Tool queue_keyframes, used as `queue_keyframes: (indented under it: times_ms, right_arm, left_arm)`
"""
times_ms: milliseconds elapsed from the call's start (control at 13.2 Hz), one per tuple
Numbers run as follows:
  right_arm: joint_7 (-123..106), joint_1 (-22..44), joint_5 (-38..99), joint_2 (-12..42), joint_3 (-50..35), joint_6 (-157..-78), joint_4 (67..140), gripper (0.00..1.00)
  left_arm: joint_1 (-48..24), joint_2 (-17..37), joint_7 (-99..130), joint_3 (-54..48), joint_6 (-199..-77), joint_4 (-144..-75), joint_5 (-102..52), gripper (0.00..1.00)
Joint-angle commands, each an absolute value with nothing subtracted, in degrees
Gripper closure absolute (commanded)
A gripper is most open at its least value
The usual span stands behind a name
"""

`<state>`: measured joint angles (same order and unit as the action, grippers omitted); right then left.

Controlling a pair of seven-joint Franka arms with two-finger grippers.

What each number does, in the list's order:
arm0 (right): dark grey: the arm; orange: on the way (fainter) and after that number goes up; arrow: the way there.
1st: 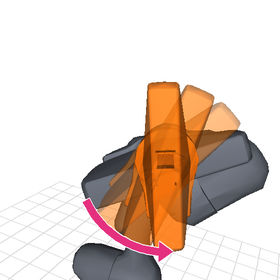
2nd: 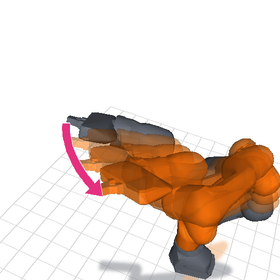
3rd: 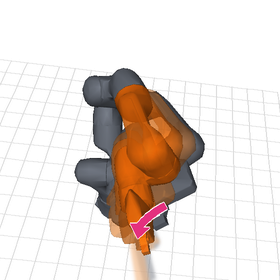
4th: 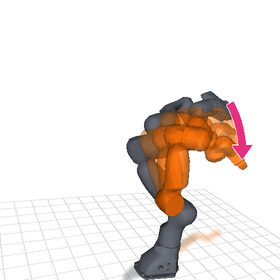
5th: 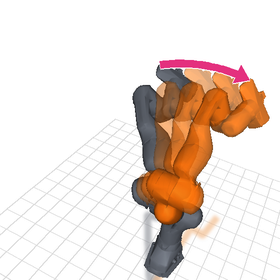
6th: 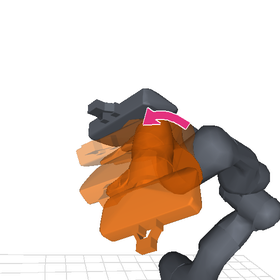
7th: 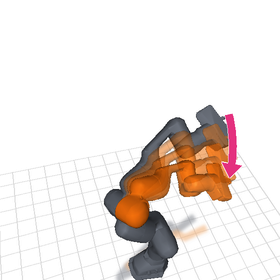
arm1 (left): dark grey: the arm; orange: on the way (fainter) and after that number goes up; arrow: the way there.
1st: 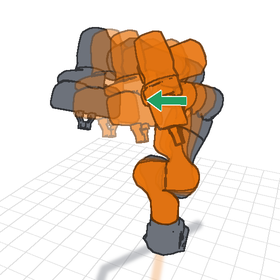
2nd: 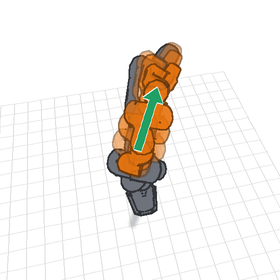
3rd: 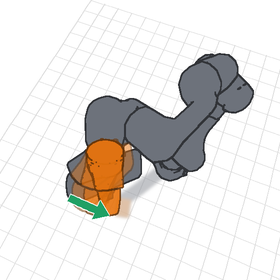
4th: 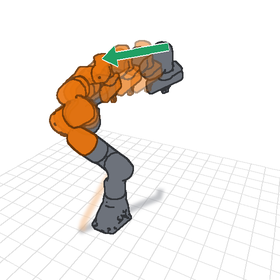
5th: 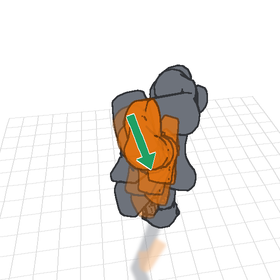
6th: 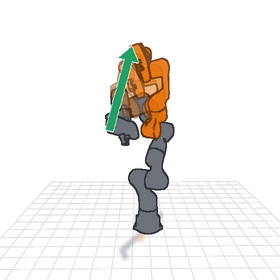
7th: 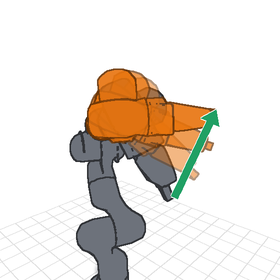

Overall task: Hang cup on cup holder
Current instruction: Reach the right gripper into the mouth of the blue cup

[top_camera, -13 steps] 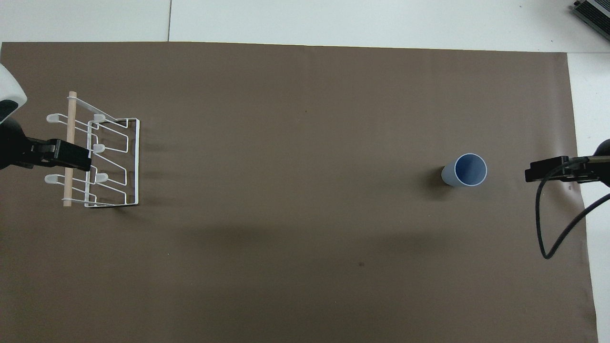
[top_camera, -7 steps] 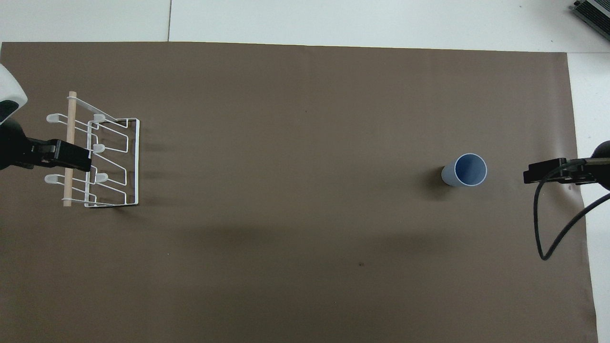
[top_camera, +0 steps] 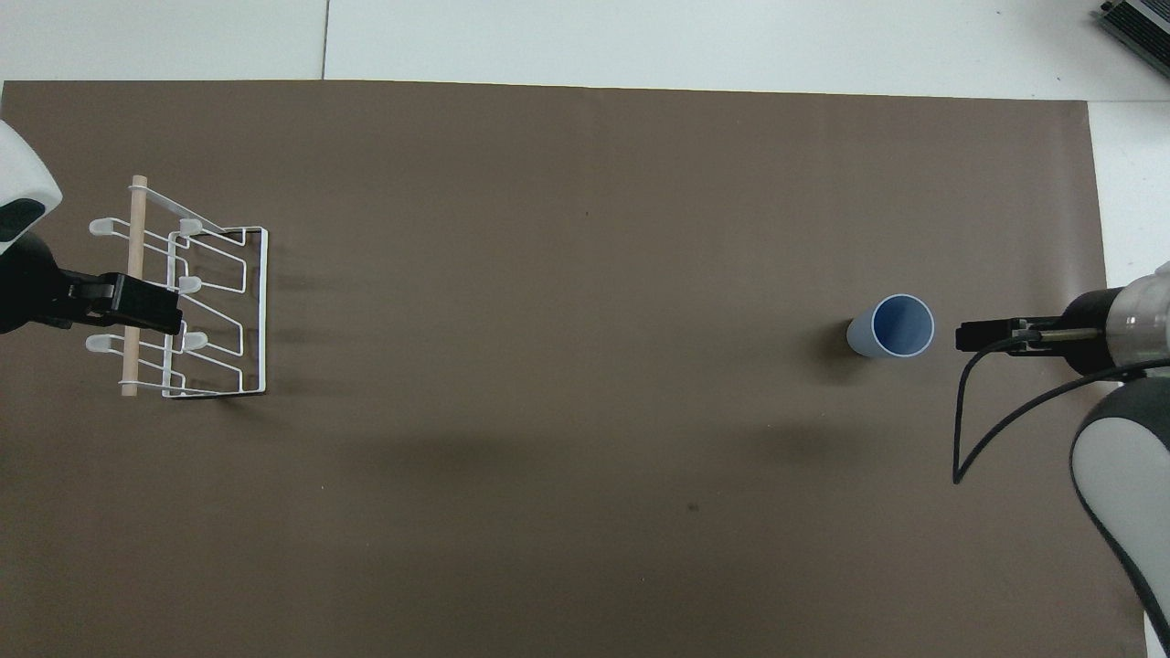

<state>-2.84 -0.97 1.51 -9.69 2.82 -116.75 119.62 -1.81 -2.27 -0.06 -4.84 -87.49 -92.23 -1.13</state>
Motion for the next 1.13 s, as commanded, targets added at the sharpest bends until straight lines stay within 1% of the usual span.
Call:
queue_keyframes:
  times_ms: [0, 151, 377, 528, 830, 1057]
  right_arm:
    - [-4.0, -1.1, 2.6, -9.1, 2.7, -121.0, 123.1, 0.00]
    - [-3.8, -1.1, 2.6, -7.0, 2.7, -121.7, 123.7, 0.00]
    - [-4.0, -1.1, 2.6, -1.7, 2.7, -127.5, 123.8, 0.00]
    - [-4.5, -1.1, 2.6, 0.5, 2.7, -131.4, 124.2, 0.00]
    - [-4.4, -1.1, 2.6, 2.3, 2.7, -132.9, 124.5, 0.00]
    - [-4.6, -1.1, 2.6, 2.3, 2.8, -133.1, 126.6, 0.00]
  left_arm:
    - [-2.2, -4.6, -0.4, -4.1, -87.9, -95.2, -1.6, 0.00]
    - [-2.2, -4.9, -0.1, -4.1, -88.7, -96.1, -1.6, 0.00]
    - [-2.1, -5.0, -0.1, -4.1, -88.6, -96.4, -1.6, 0.00]
    - [-2.2, -5.1, 0.0, -4.1, -88.8, -96.6, -1.6, 0.00]
    - [-2.1, -5.3, 0.0, -4.0, -88.8, -96.7, -1.6, 0.00]
    - [-2.2, -5.3, 0.1, -4.0, -88.9, -96.7, -1.6, 0.00]
